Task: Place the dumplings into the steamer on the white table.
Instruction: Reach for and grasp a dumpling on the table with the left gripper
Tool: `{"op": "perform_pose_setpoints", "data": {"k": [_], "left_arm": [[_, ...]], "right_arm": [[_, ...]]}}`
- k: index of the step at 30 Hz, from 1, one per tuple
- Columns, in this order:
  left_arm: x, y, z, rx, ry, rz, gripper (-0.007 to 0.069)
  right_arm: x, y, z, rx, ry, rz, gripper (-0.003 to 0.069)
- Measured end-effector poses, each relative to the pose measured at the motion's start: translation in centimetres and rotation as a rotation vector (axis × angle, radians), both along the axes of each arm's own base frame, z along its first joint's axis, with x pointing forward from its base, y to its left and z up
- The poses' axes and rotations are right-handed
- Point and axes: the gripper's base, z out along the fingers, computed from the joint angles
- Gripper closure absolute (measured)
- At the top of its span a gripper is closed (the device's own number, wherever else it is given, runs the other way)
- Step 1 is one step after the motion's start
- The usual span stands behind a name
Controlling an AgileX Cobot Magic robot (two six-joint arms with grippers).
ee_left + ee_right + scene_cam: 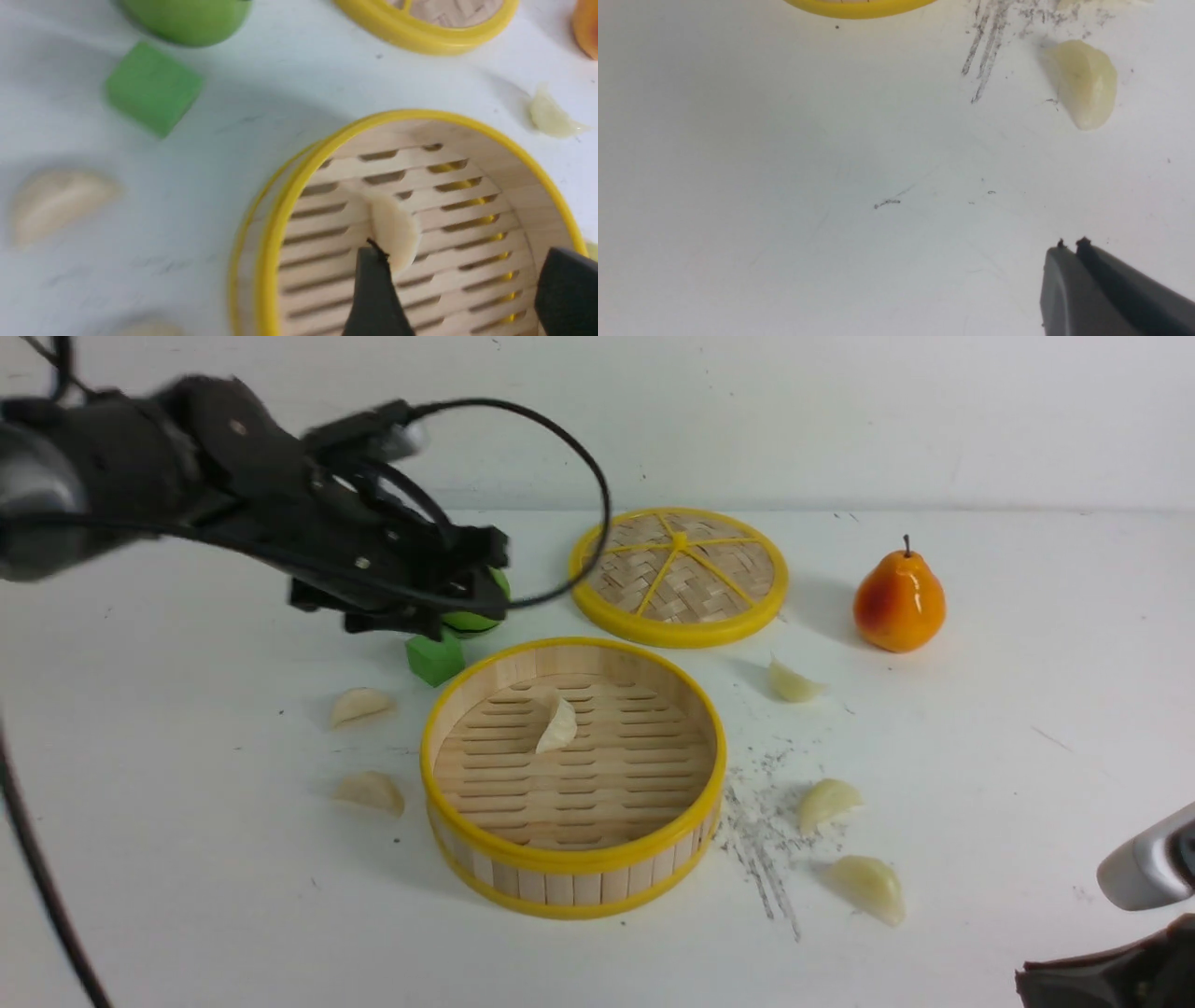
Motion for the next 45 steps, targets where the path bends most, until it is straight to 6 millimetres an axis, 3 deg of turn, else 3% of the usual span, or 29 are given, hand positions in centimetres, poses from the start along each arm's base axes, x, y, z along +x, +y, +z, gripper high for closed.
{"op": "perform_pose_setpoints", "data": {"k": [3, 7, 8, 9, 14, 28, 31, 37, 39, 44, 45], "left_arm": [[-1.3, 3.1, -0.3, 0.054, 0.159, 0.121, 0.0232], [-2.3, 4.5, -4.3, 0.097, 0.294, 0.286, 0.0242], [-2.3, 4.6, -4.6, 0.095, 0.299, 0.295, 0.0243], [-2.3, 4.7, -6.1, 0.059, 0.303, 0.381, 0.0243], [-1.1, 4.5, -8.0, -0.063, 0.269, 0.513, 0.0225], [0.4, 4.1, -12.7, -0.072, 0.322, 0.519, 0.02], [0.6, 4.0, -12.9, -0.06, 0.309, 0.479, 0.0236], [0.2, 3.9, -12.1, -0.007, 0.29, 0.369, 0.0435], [0.0, 3.9, -11.6, 0.019, 0.272, 0.32, 0.0463], [-0.4, 3.8, -9.0, 0.043, 0.221, 0.249, 0.0475], [-0.4, 3.8, -6.9, 0.043, 0.184, 0.221, 0.0475]], "right_arm": [[0.0, 0.0, 0.0, 0.009, 0.002, -0.003, 0.0636], [0.0, 0.1, 0.1, 0.036, 0.006, -0.014, 0.0636], [0.0, 0.2, 0.1, 0.039, 0.006, -0.015, 0.0636], [0.1, 0.2, 0.2, 0.048, 0.004, -0.021, 0.0636], [0.2, 0.2, 0.2, 0.055, -0.005, -0.032, 0.0634], [0.2, 0.2, 0.3, 0.065, -0.002, -0.035, 0.0627], [0.1, 0.2, 0.3, 0.066, 0.0, -0.034, 0.0627], [0.0, 0.3, 0.2, 0.067, 0.013, -0.024, 0.0619], [0.0, 0.3, 0.2, 0.067, 0.015, -0.023, 0.0617], [0.0, 0.3, 0.2, 0.067, 0.015, -0.023, 0.0615], [0.0, 0.3, 0.2, 0.067, 0.015, -0.023, 0.0613]]}}
